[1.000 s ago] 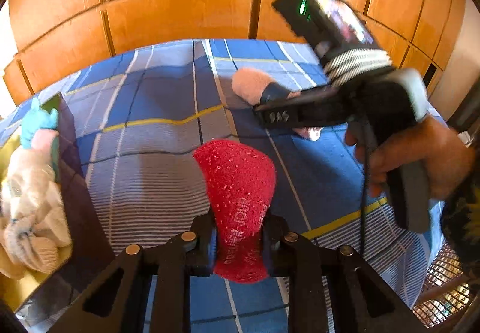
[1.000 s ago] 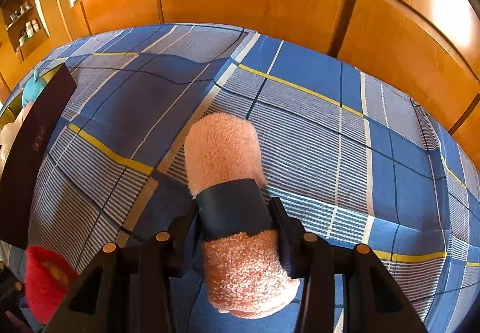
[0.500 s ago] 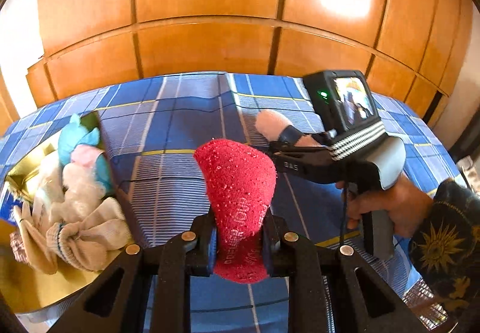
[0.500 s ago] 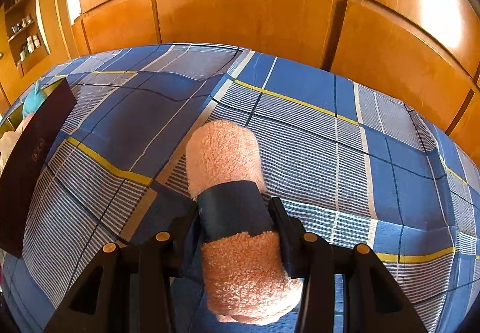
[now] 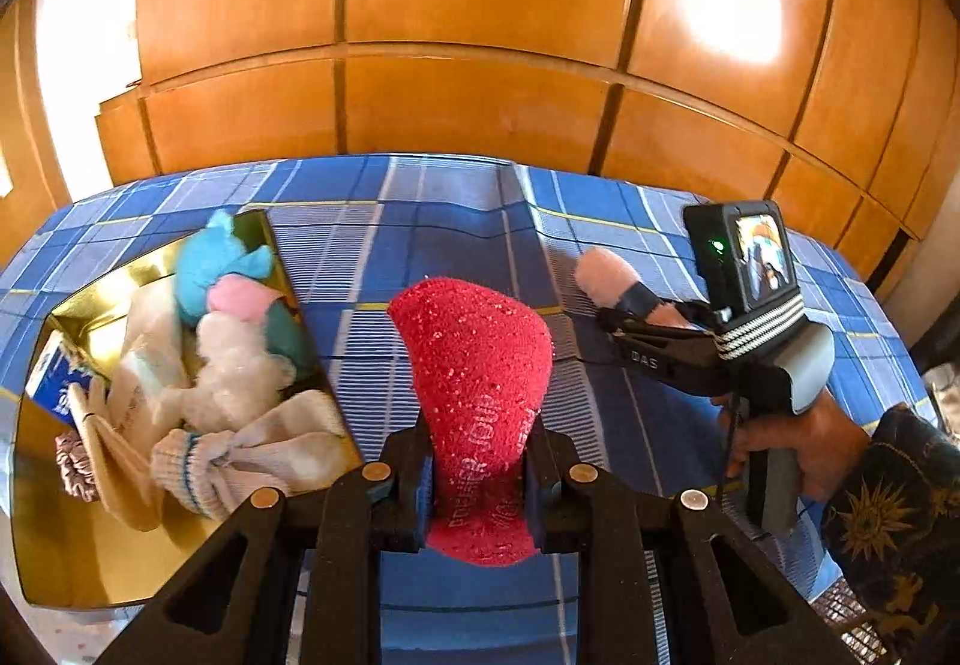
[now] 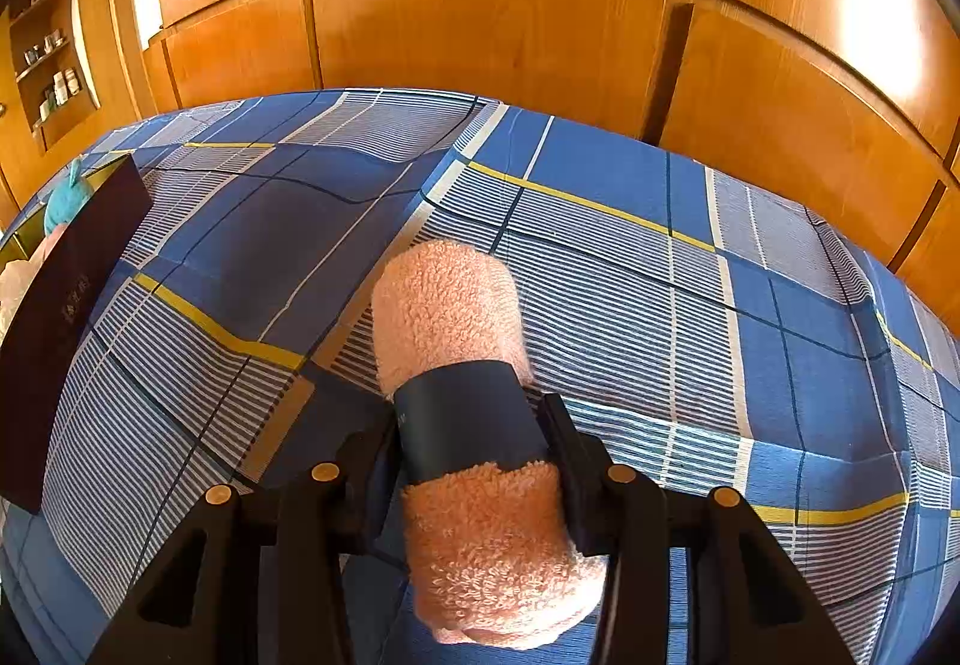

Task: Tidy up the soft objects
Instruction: 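Carry the red sock into the tray and open the left gripper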

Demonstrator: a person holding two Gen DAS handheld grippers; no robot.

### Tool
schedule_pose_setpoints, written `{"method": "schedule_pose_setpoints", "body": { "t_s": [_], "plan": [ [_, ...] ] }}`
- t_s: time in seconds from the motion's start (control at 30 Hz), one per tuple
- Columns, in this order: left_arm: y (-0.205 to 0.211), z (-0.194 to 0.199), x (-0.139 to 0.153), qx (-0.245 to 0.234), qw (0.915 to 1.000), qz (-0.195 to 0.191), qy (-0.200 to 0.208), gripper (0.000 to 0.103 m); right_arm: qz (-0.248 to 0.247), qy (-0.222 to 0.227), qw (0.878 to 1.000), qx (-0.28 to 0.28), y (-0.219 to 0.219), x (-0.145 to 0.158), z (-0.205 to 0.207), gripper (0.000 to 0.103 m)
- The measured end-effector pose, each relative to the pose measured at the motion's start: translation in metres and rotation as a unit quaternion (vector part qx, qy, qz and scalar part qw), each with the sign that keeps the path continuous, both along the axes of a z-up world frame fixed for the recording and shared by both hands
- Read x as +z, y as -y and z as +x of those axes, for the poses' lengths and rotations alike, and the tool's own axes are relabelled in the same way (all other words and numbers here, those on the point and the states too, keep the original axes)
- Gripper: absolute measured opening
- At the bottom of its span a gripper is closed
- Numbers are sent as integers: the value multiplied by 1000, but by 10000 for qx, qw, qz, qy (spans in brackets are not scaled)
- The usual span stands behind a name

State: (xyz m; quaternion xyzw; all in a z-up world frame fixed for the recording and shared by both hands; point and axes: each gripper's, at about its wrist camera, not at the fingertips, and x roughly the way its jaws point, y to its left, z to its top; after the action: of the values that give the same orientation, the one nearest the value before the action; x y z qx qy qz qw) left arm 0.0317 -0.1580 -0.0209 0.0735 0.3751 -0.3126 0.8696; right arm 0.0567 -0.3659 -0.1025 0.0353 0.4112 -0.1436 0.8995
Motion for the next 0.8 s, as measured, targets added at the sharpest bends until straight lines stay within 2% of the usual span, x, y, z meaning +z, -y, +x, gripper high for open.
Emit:
{"method": "schedule_pose_setpoints", "body": {
  "t_s": [0.2, 0.4, 0.5, 0.63, 0.73, 0.8],
  "plan": [
    [-27, 13, 8, 319, 9994, -154, -36, 23, -17, -3, 10000, -1, 0, 0, 0, 45],
    [-87, 43, 11, 1068, 9934, -371, -206, 23, -35, -8, 10000, -1, 0, 0, 0, 45],
    [-132, 64, 7, 1647, 9846, -453, -384, 23, -51, -15, 10000, 1, 0, 0, 0, 45],
    [-186, 91, -5, 2319, 9681, -548, -777, 23, -102, -40, 9999, 1, 0, 0, 1, 45],
    [-202, 105, -10, 2492, 9597, -765, -1051, 23, -131, -56, 9999, 1, -1, 0, 2, 44],
    [-198, 114, -11, 2452, 9589, -857, -1141, 23, -154, -65, 9999, 0, -2, 0, 2, 44]
  ]
}}
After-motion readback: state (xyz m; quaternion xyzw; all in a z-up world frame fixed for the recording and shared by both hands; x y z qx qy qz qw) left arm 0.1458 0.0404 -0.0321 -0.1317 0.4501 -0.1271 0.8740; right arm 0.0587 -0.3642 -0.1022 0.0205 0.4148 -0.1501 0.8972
